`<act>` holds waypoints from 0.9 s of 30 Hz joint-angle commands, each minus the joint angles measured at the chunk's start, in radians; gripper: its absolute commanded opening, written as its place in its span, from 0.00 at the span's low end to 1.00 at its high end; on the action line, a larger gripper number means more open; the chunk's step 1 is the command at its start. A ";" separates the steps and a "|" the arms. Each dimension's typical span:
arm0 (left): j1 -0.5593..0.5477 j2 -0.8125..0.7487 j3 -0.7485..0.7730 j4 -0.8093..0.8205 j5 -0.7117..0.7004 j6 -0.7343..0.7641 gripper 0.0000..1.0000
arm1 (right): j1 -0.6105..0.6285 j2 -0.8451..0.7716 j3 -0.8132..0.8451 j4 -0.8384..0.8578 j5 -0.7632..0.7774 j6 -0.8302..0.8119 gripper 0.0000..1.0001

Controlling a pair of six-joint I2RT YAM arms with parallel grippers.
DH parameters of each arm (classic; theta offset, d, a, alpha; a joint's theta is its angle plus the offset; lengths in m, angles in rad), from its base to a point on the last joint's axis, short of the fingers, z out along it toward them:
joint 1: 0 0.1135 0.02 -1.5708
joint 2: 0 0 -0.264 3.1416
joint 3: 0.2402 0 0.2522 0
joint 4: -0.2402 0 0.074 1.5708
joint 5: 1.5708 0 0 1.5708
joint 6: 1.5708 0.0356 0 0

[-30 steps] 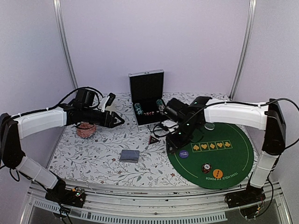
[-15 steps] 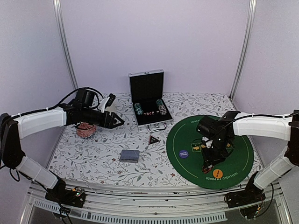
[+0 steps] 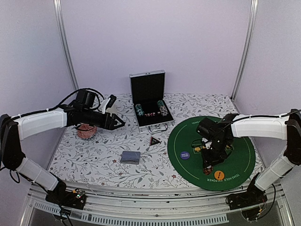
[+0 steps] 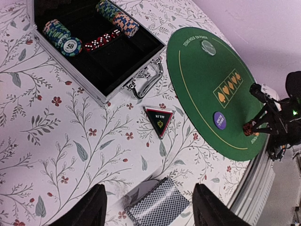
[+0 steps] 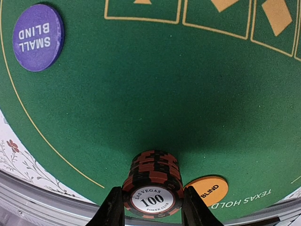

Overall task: Distribute texas hold em gaming equipment
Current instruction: Place the poker chips pile on the poker chips pile.

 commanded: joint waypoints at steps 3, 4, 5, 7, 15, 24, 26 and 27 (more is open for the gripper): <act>0.012 -0.011 0.007 -0.013 -0.001 0.012 0.64 | -0.006 -0.004 -0.010 -0.023 0.030 0.000 0.15; 0.013 -0.010 0.007 -0.014 0.000 0.012 0.64 | -0.005 -0.007 -0.009 -0.027 0.032 0.002 0.15; 0.014 -0.009 0.007 -0.013 -0.001 0.012 0.64 | -0.005 -0.008 -0.011 -0.029 0.032 0.003 0.14; 0.014 -0.008 0.007 -0.012 0.002 0.012 0.64 | -0.005 -0.006 -0.013 -0.028 0.025 0.005 0.14; 0.014 -0.008 0.007 -0.012 0.002 0.018 0.64 | -0.006 0.009 -0.016 -0.025 0.014 0.001 0.30; 0.015 -0.004 0.007 -0.012 0.005 0.018 0.64 | -0.005 0.007 -0.001 -0.040 0.019 -0.005 0.87; 0.015 -0.003 0.008 -0.012 0.005 0.017 0.64 | -0.006 0.015 -0.012 -0.014 0.003 -0.013 0.90; 0.015 -0.003 0.008 -0.012 0.006 0.016 0.64 | -0.006 0.021 -0.018 -0.001 -0.008 -0.016 0.91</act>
